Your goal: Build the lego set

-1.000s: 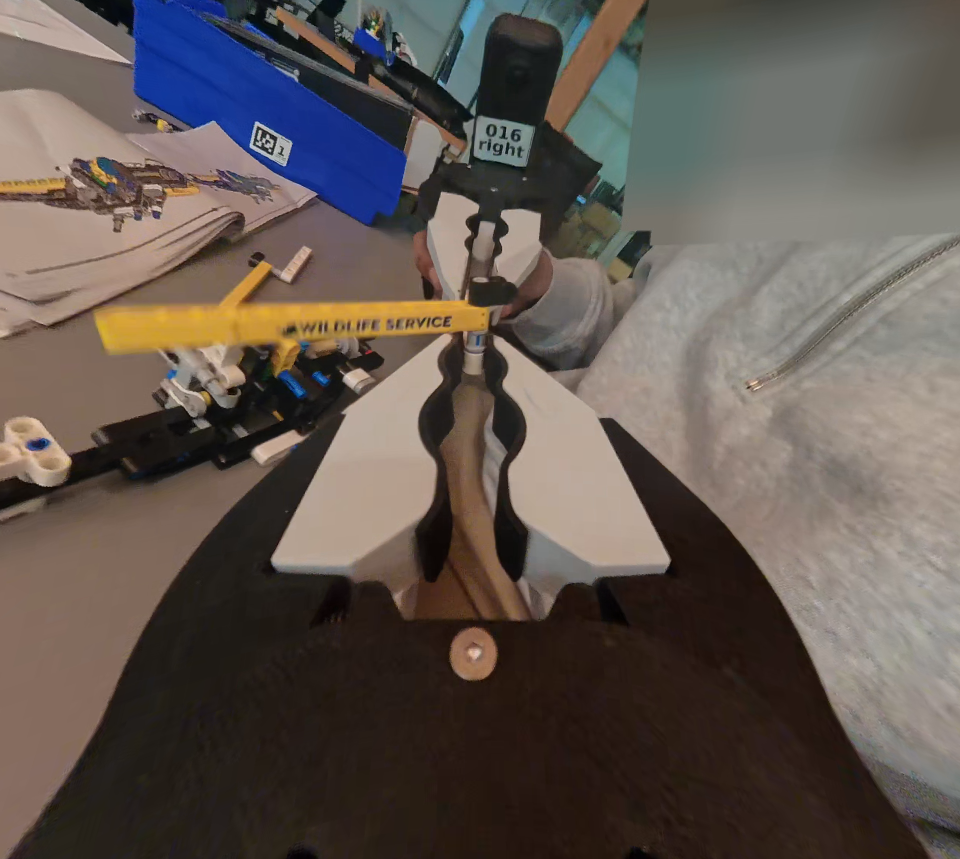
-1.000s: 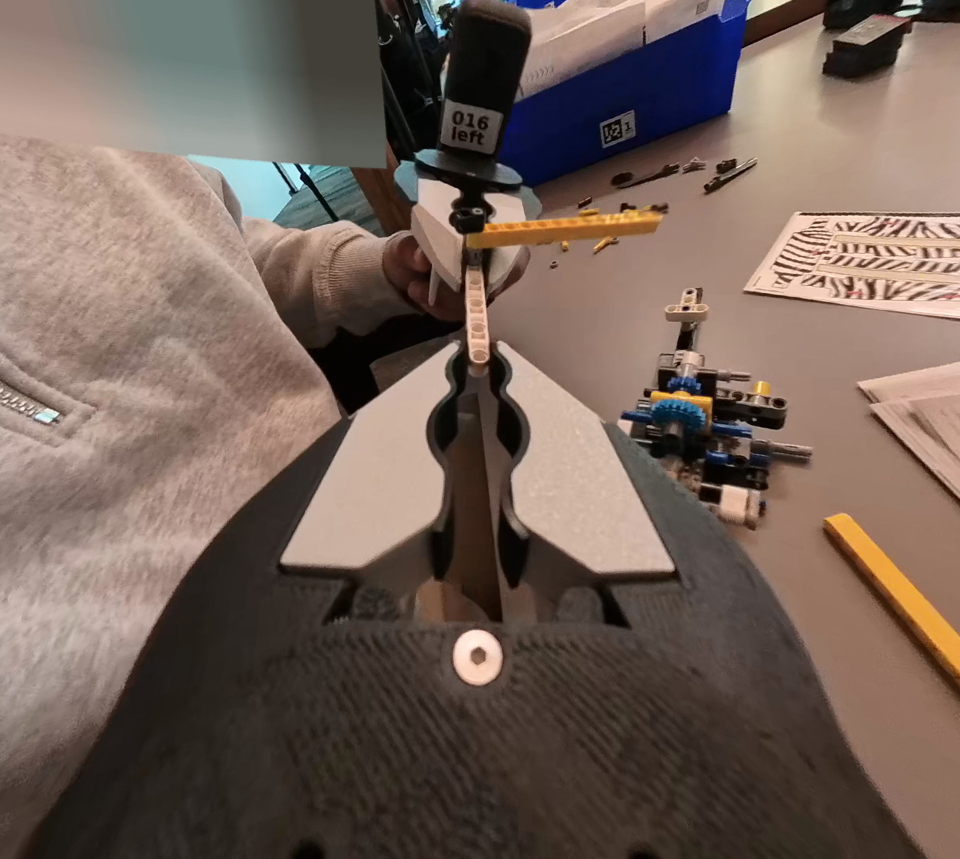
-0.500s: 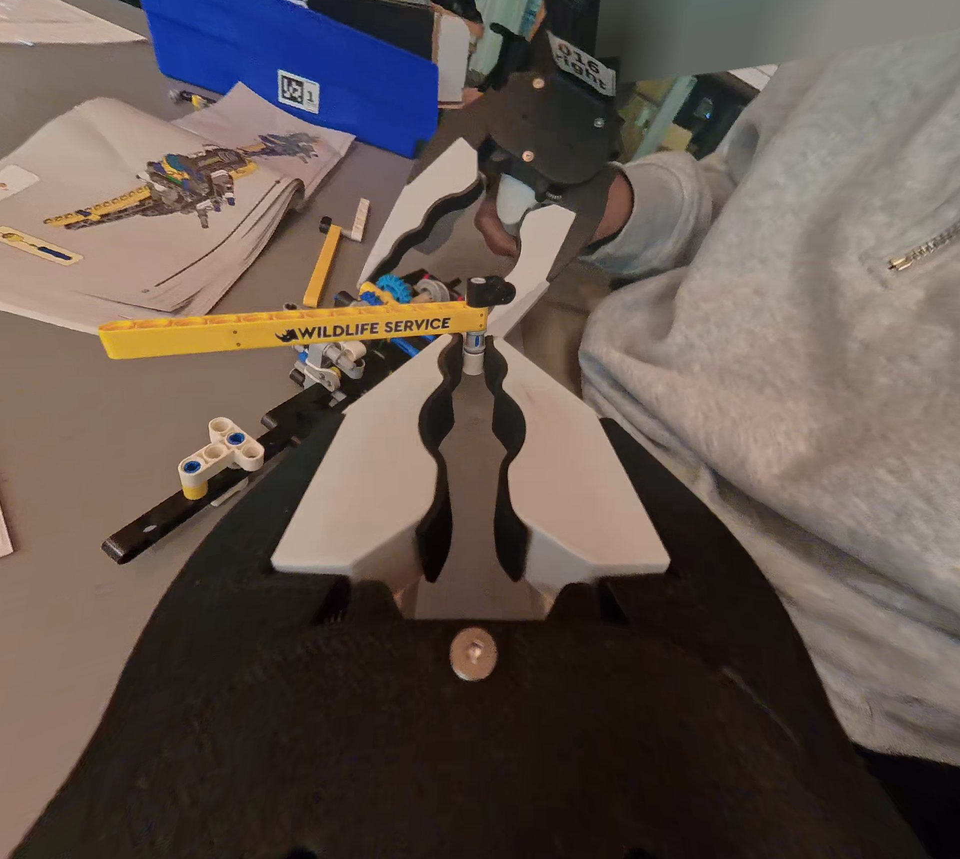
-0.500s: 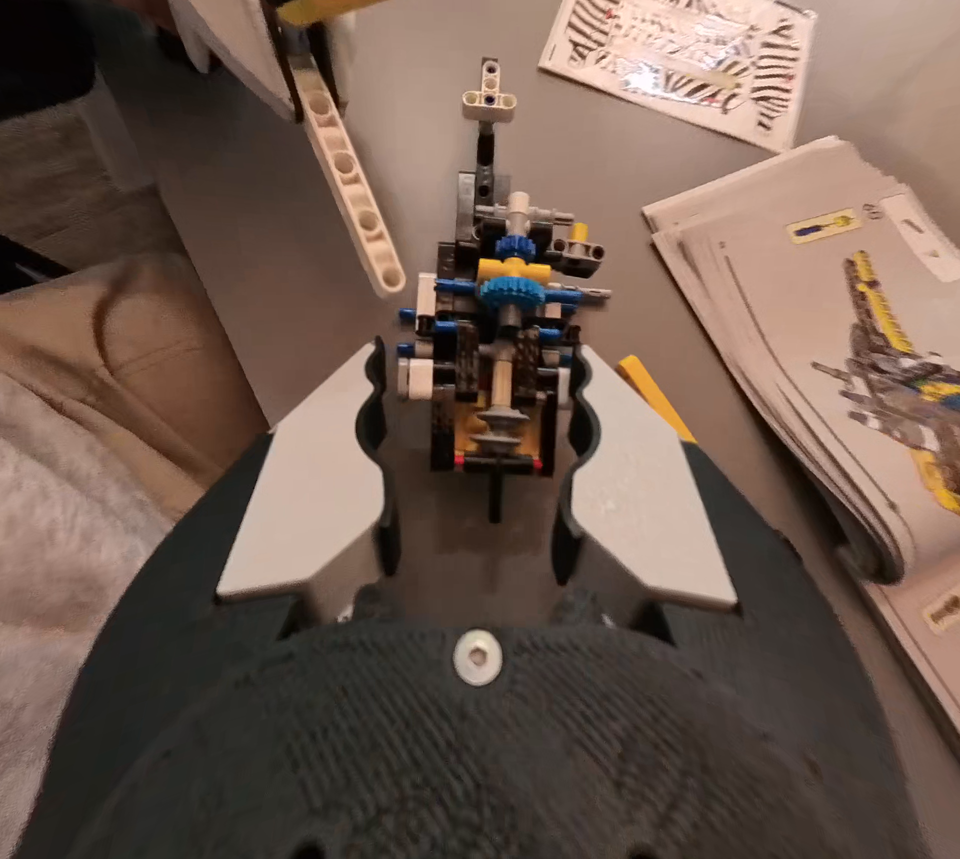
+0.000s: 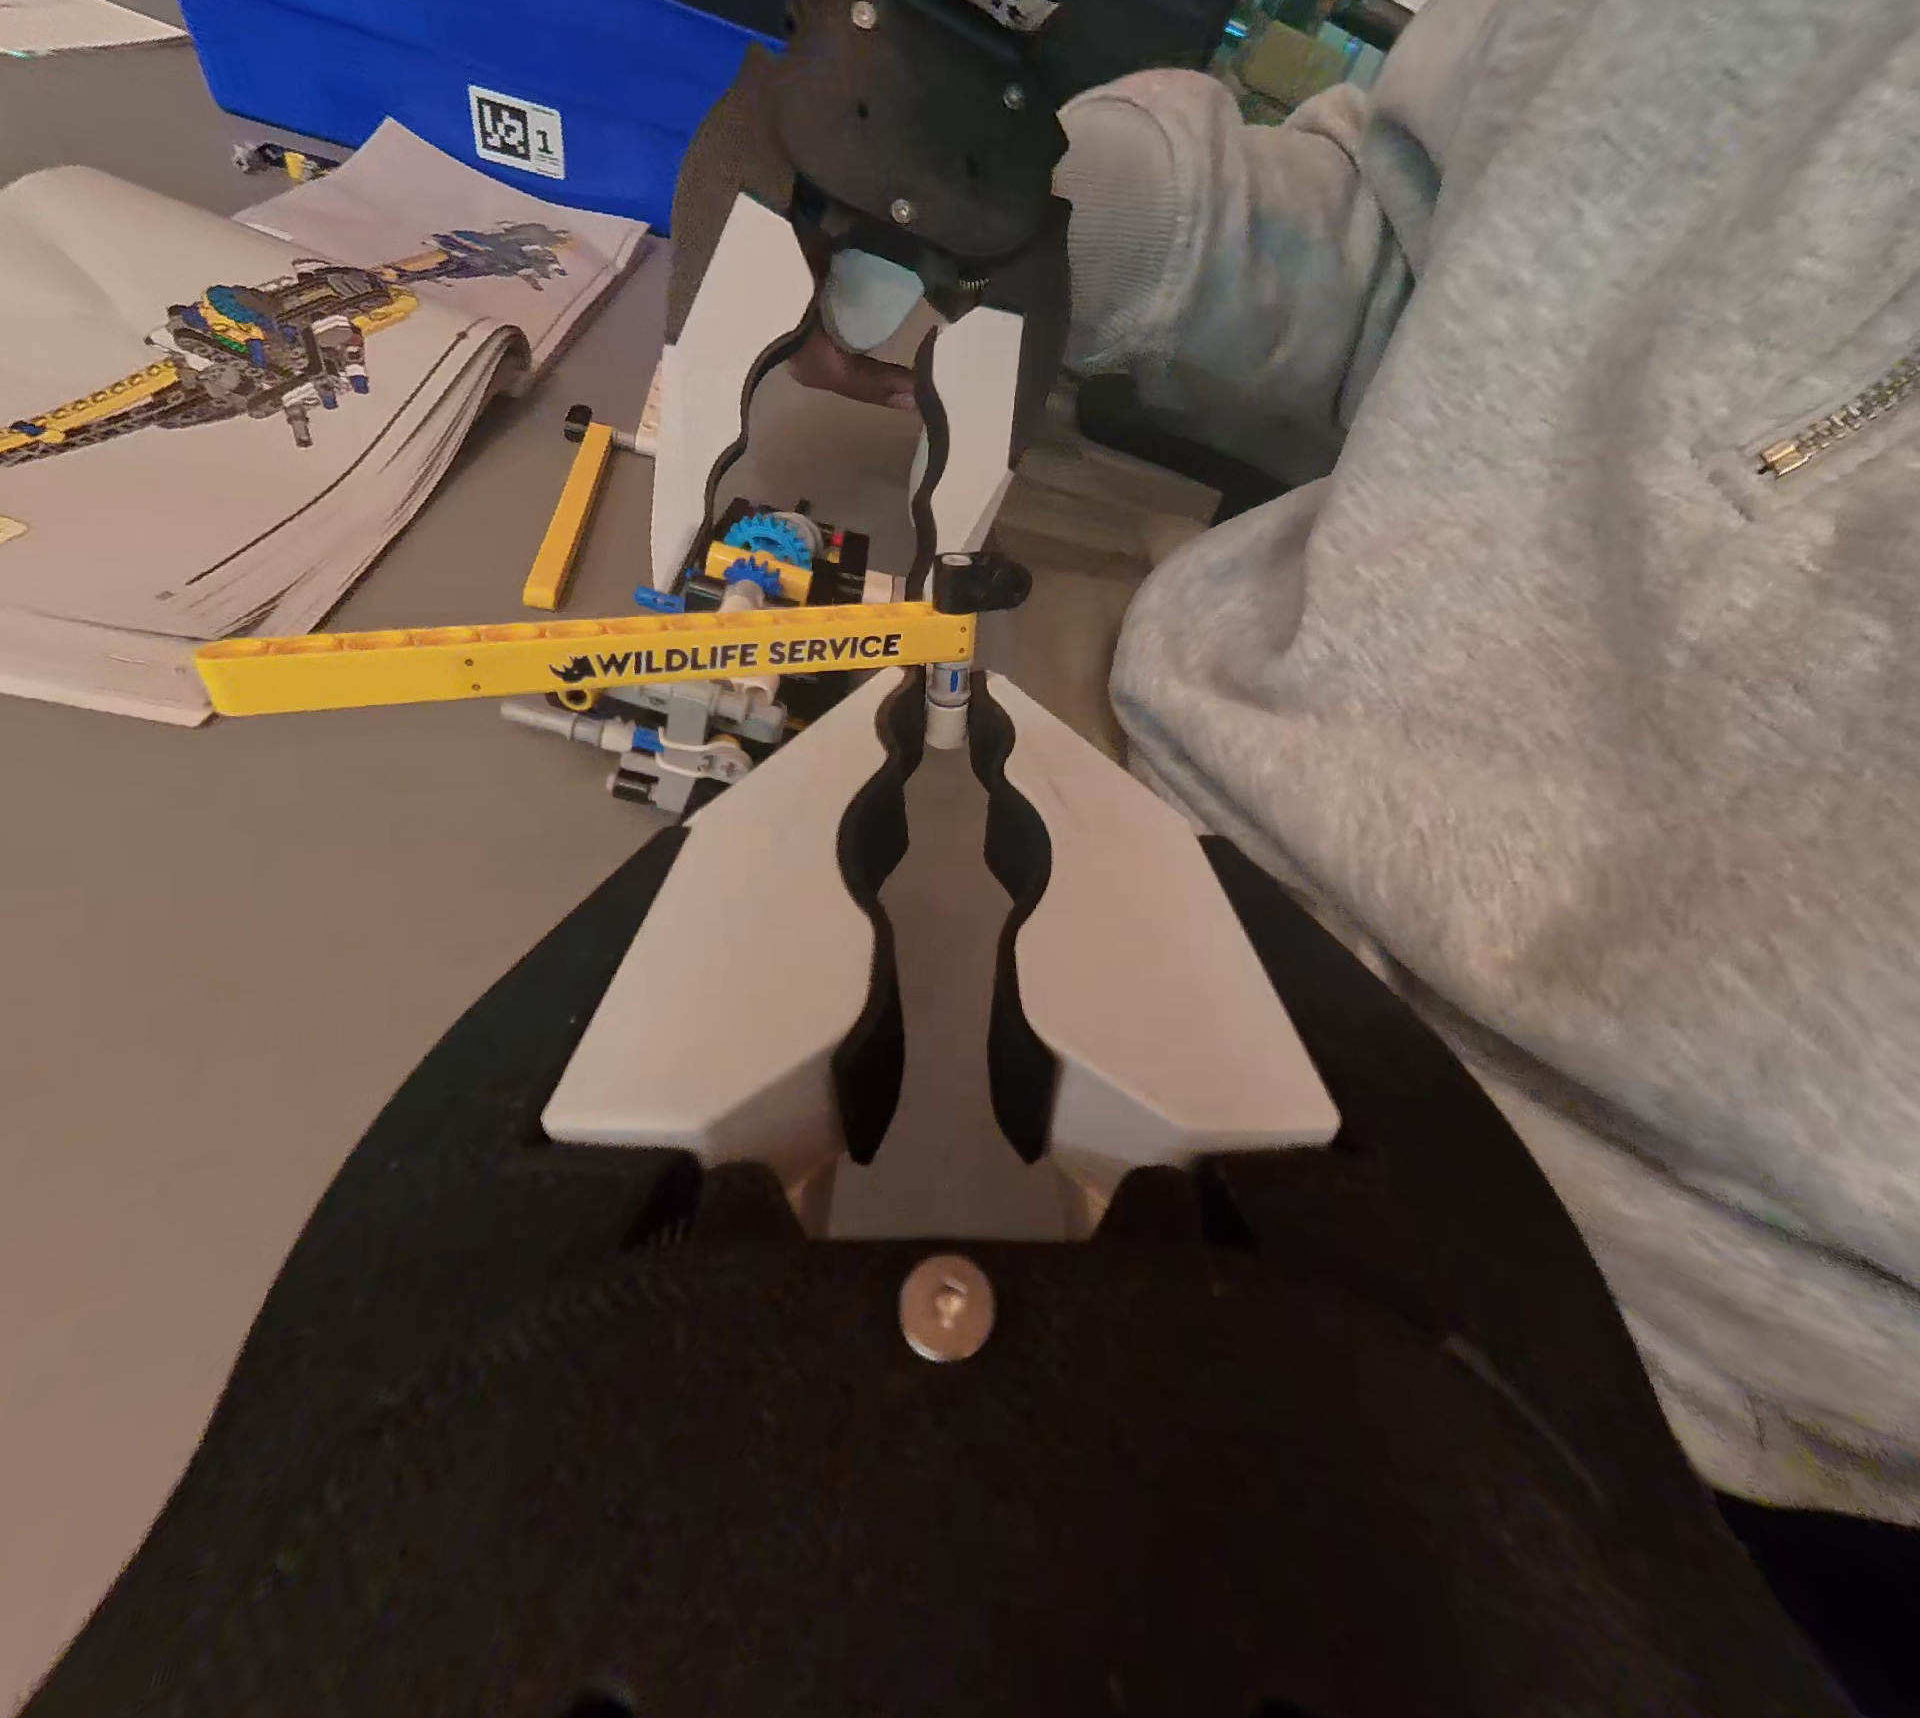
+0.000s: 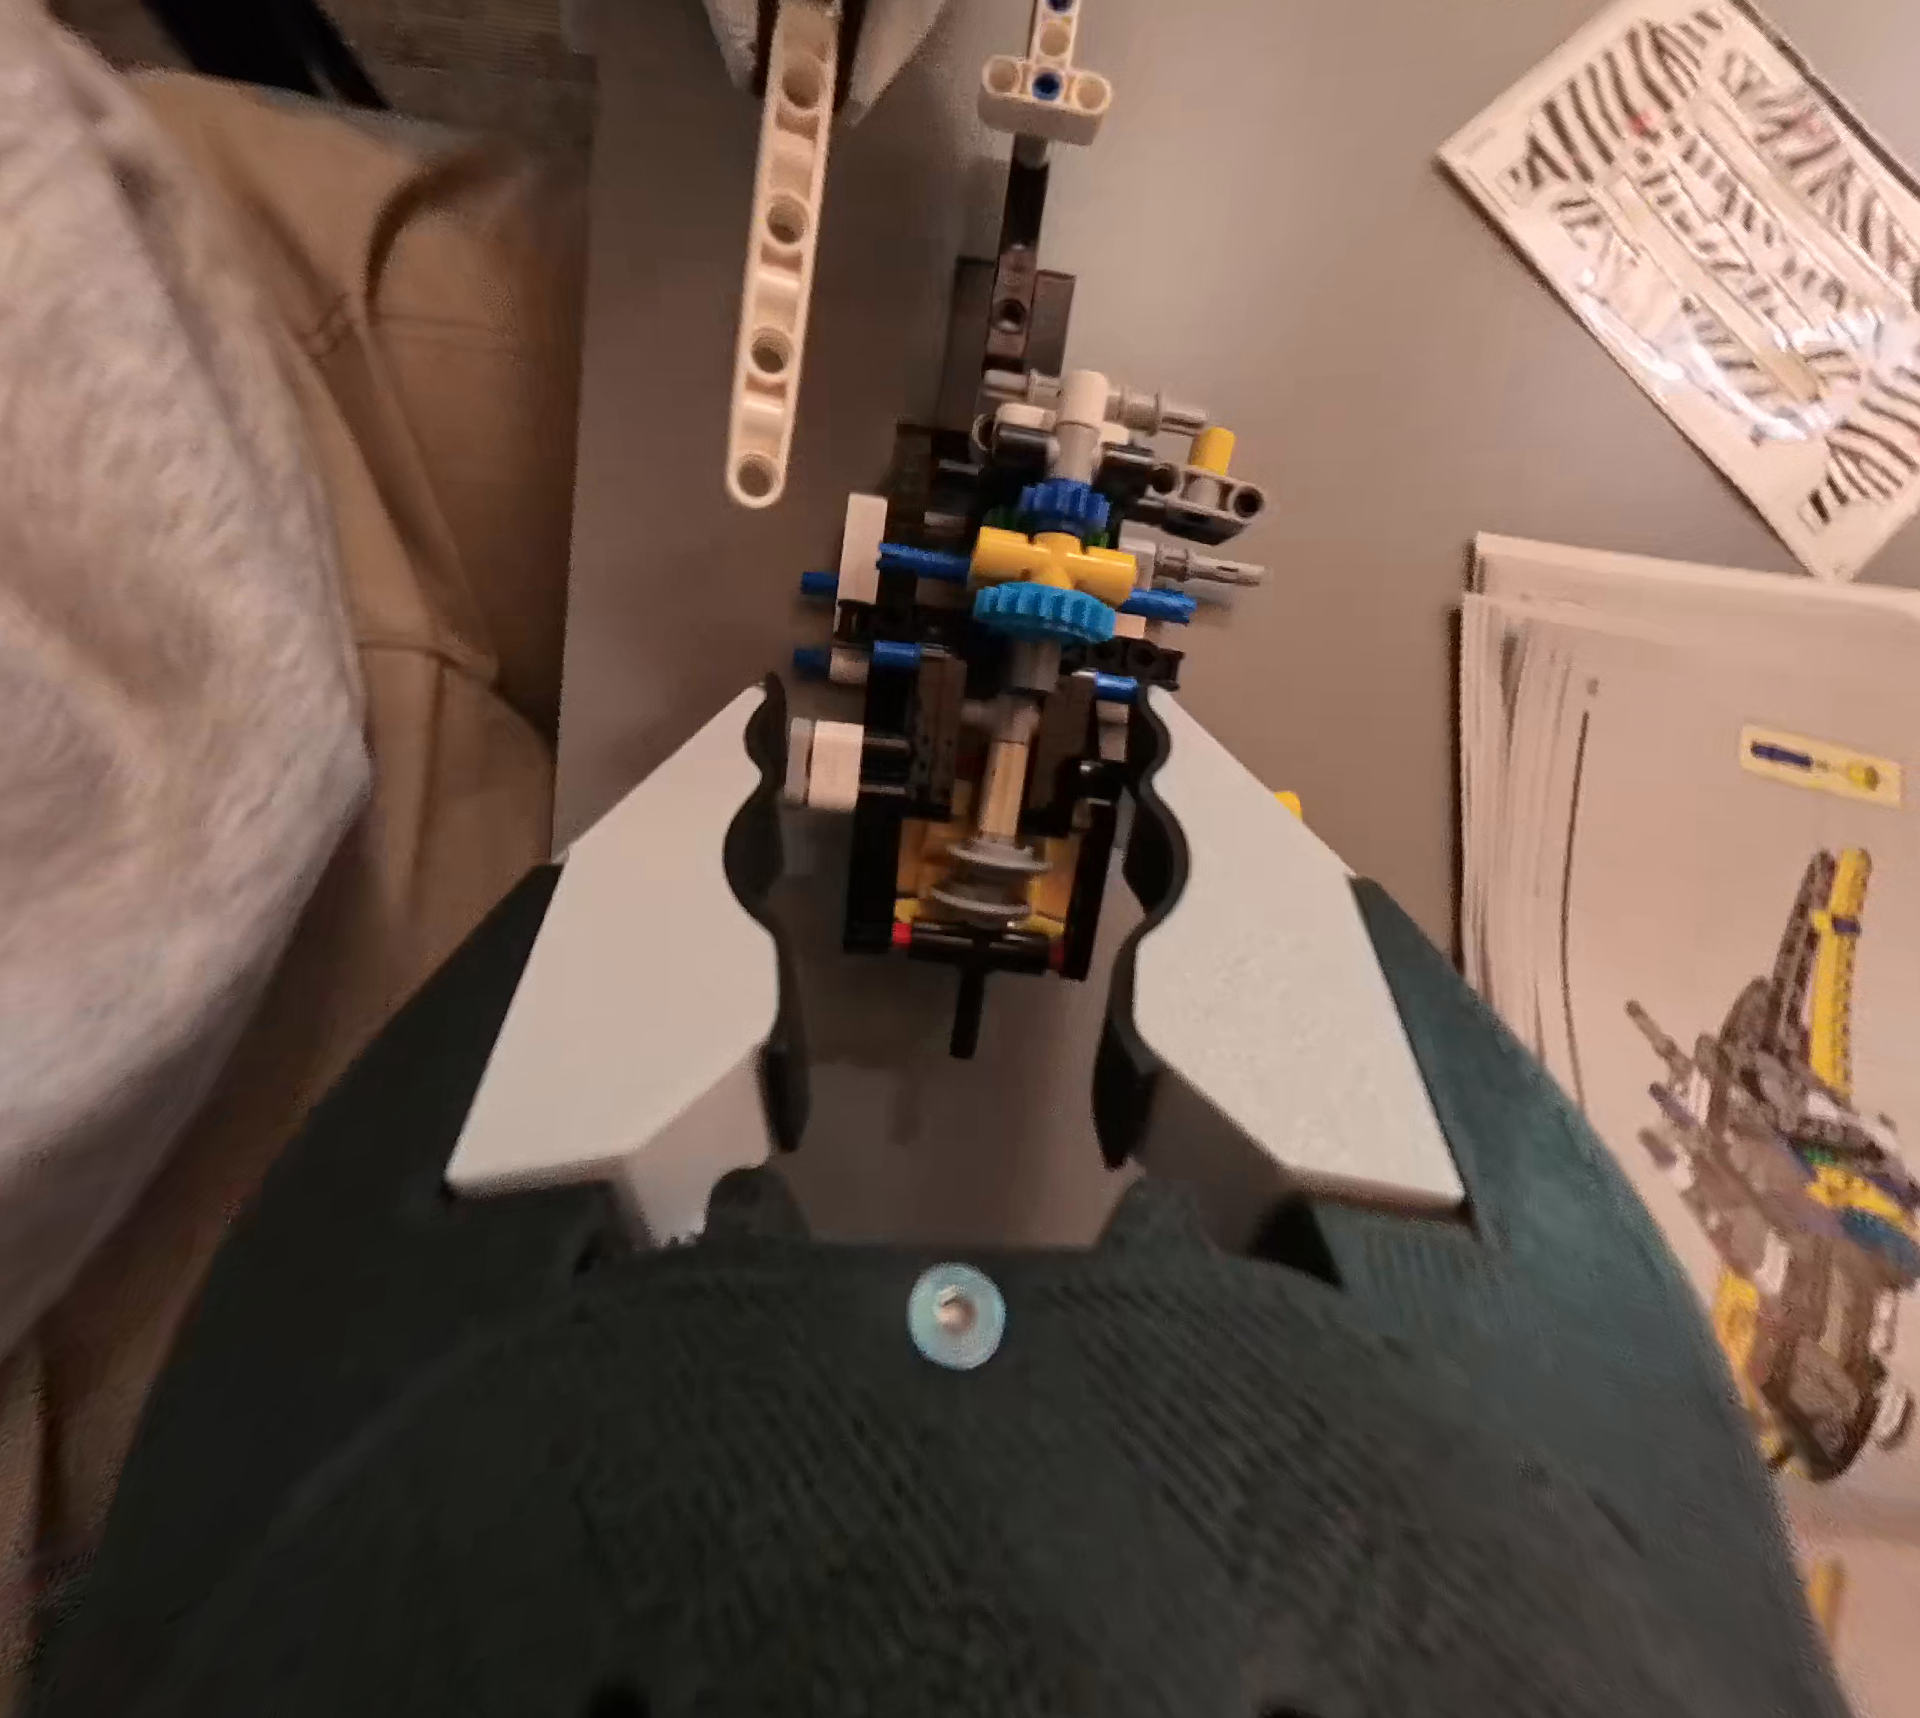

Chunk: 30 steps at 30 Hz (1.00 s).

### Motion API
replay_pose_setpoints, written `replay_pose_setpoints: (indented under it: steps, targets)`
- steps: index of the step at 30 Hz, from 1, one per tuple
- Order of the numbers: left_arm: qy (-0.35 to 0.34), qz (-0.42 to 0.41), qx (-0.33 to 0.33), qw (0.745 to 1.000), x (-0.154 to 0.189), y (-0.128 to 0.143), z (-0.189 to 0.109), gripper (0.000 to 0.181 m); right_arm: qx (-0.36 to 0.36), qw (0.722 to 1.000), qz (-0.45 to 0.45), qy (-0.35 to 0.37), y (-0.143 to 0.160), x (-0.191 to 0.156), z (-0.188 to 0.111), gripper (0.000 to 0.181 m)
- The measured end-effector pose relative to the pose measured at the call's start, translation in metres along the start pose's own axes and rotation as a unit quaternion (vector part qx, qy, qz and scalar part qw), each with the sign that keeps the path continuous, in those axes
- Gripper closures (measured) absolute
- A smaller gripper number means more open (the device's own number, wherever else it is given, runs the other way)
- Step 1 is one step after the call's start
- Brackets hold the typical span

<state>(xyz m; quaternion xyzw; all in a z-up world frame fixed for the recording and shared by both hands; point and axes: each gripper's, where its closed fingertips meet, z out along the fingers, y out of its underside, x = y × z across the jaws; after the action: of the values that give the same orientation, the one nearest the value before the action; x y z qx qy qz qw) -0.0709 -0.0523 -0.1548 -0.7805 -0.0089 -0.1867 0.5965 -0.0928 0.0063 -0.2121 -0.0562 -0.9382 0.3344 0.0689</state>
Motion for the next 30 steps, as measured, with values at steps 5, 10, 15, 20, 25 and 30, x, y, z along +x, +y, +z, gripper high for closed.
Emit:
replay_pose_setpoints:
  steps: [5,10,15,20,25,30]
  targets:
    - [-0.04,0.001,-0.001,0.999,0.008,0.001,0.019,0.175,0.019,0.997,-0.056,-0.053,0.005,-0.008,-0.006,0.117]
    - [-0.102,0.024,-0.021,0.994,0.002,0.004,0.034,0.175,0.034,0.996,-0.051,-0.072,0.004,-0.007,-0.011,0.118]
    - [-0.119,0.027,-0.026,0.992,0.0,0.005,0.035,0.174,0.045,0.997,-0.037,-0.057,0.001,-0.006,-0.019,0.111]
    - [-0.114,0.022,-0.044,0.992,-0.001,0.009,0.039,0.174,0.061,0.997,-0.011,-0.051,-0.013,-0.009,-0.026,0.104]
    - [-0.109,-0.001,-0.04,0.993,-0.004,0.008,0.038,0.175,0.028,0.998,-0.007,-0.051,-0.009,-0.009,-0.017,0.107]
    - [-0.103,-0.016,-0.038,0.994,-0.006,0.008,0.037,0.175,-0.001,0.998,-0.005,-0.063,0.0,-0.006,-0.01,0.114]
